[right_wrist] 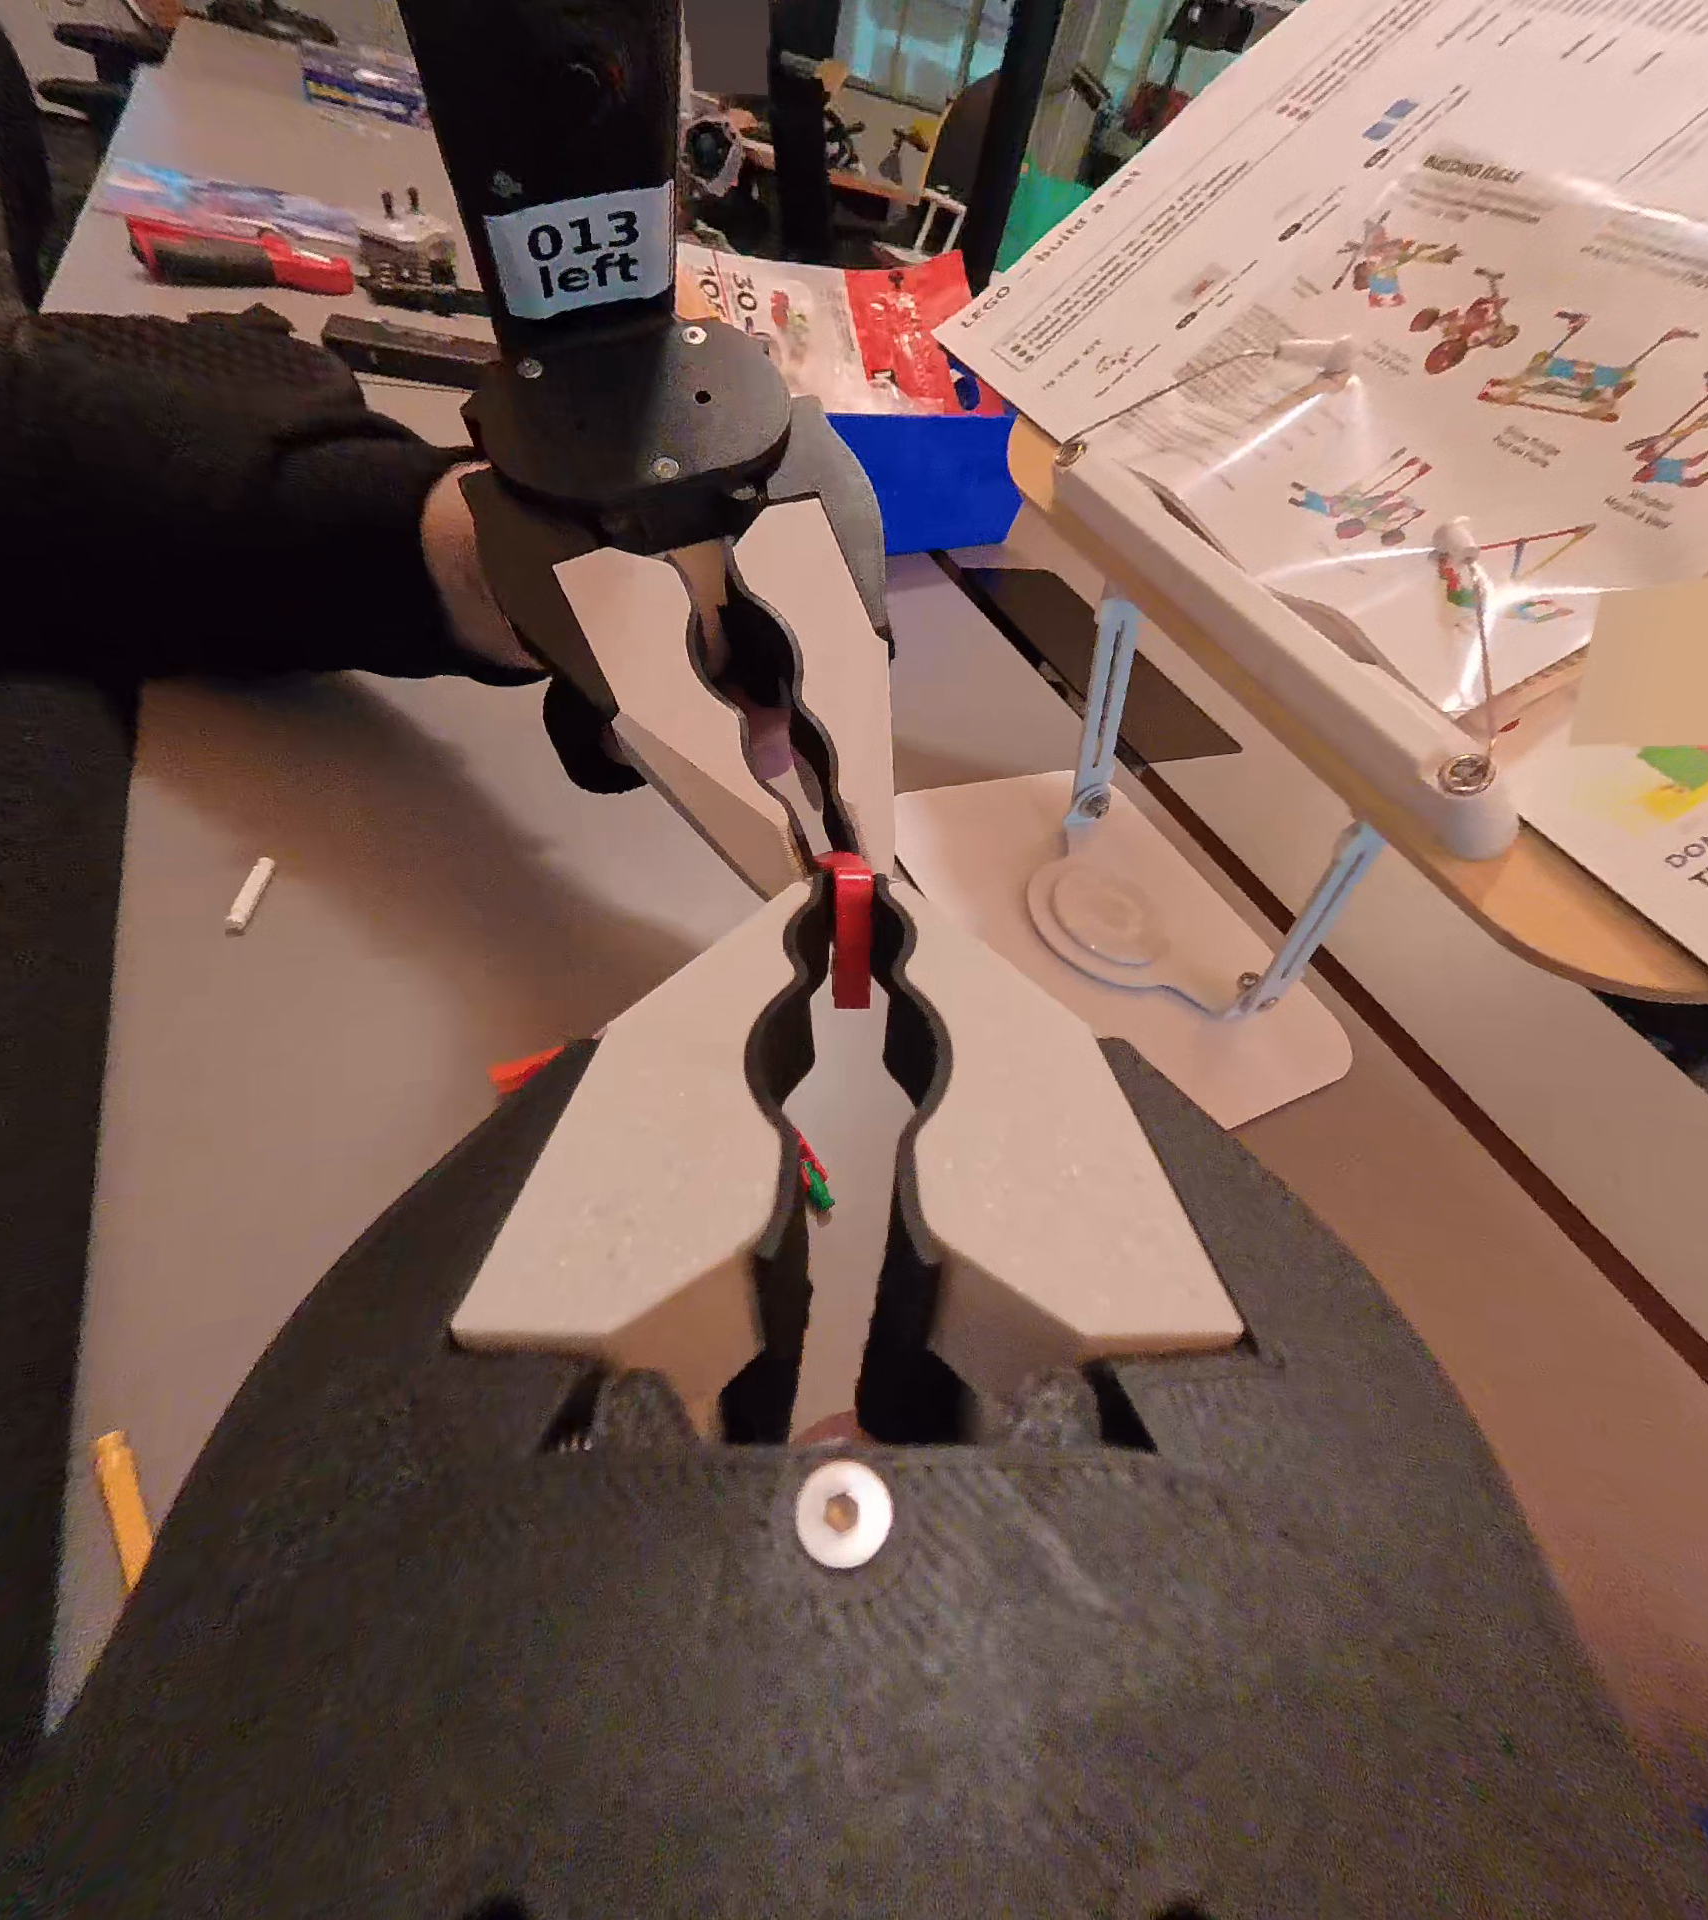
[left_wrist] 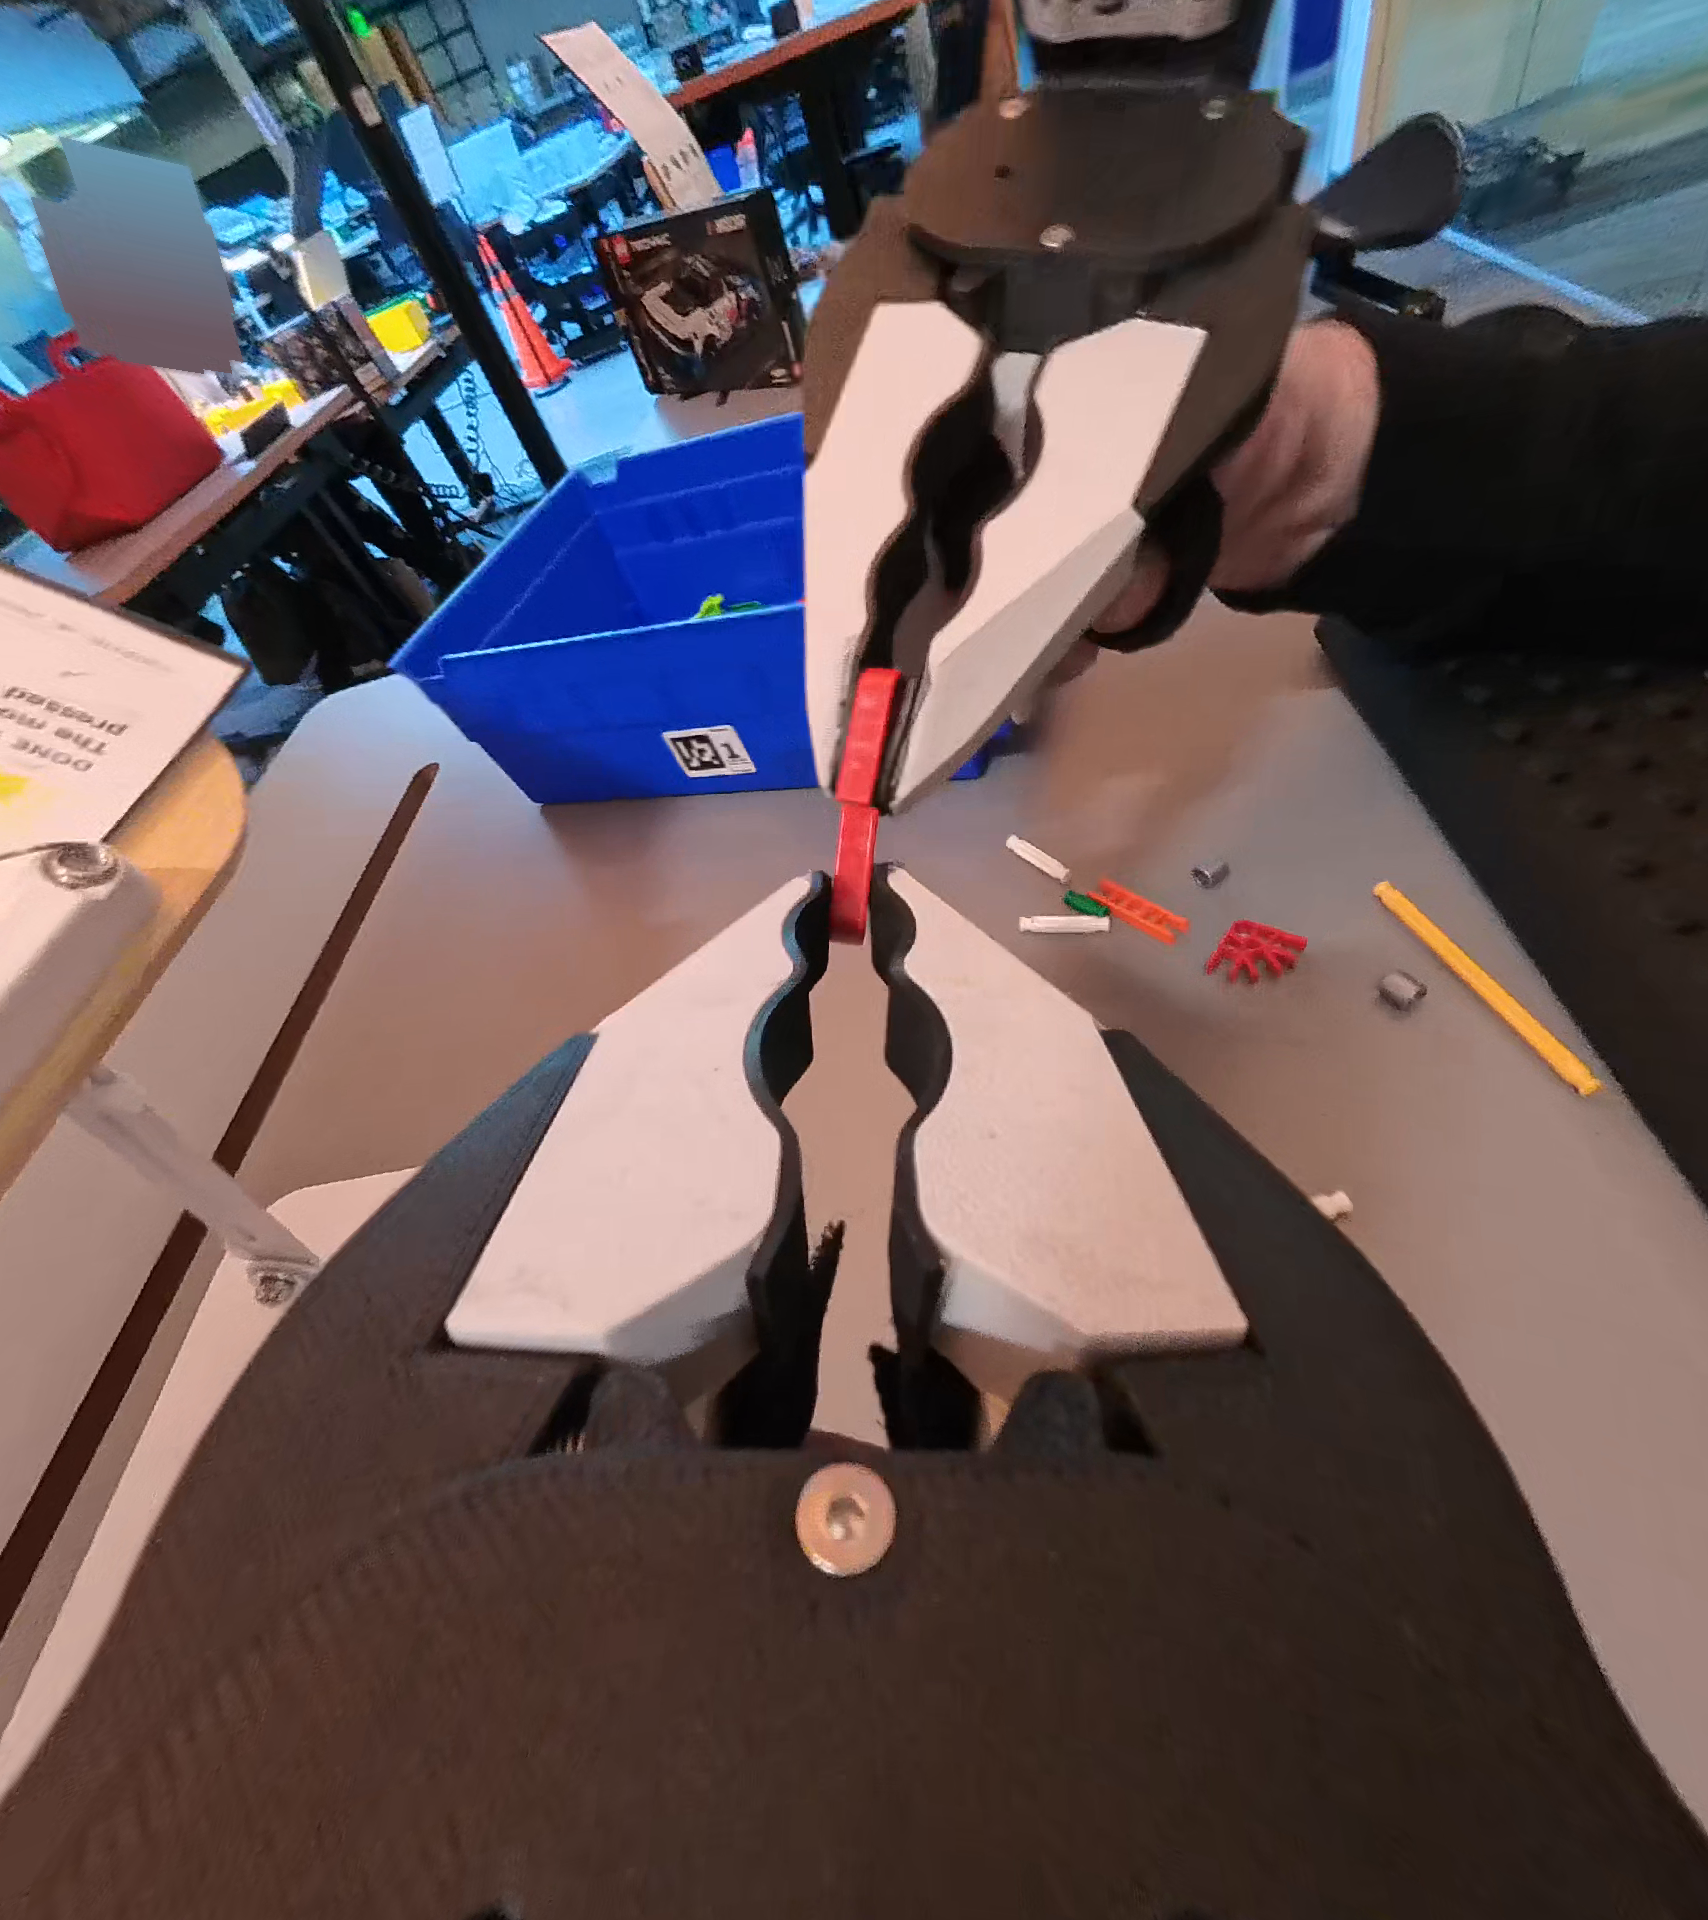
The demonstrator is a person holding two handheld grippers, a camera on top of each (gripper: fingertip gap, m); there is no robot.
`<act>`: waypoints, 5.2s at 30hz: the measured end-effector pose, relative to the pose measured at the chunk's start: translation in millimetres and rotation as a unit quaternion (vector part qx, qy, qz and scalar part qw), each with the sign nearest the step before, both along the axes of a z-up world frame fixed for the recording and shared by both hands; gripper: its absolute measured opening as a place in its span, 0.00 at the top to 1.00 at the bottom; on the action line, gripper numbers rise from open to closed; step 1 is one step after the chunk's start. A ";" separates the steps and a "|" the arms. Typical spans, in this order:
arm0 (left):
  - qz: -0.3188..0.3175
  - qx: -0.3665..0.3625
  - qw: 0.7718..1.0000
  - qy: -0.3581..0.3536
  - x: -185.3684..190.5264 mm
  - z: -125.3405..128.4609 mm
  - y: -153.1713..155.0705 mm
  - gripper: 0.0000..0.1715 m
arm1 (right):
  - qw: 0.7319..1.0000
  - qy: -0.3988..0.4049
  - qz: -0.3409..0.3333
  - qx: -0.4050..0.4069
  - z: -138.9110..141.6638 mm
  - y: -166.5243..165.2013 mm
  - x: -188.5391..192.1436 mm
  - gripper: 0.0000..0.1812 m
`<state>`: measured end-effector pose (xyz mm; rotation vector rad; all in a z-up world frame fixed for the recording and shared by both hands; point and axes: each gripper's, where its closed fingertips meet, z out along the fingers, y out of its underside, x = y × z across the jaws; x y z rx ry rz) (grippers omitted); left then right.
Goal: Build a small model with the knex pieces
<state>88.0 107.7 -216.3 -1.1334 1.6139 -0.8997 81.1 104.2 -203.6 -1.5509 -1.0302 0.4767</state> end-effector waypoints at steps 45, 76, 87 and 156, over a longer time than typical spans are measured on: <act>0.051 -0.100 0.990 0.081 15.7 -64.2 24.7 0.98 | 0.896 -0.029 -0.441 -0.049 -5.7 37.0 244.9 0.78; -0.040 -0.039 0.997 -0.062 2.5 5.1 -9.1 0.96 | 1.000 -0.016 -0.008 0.007 -1.1 -7.5 0.8 0.98; 0.025 -0.001 0.999 -0.040 0.7 -1.2 22.8 0.96 | 0.928 -0.059 -0.350 0.112 52.7 18.2 170.7 0.98; -0.149 0.053 0.972 0.172 -58.3 -88.2 -37.2 0.87 | 0.946 -0.321 -0.019 0.028 -113.3 -24.9 -39.1 0.98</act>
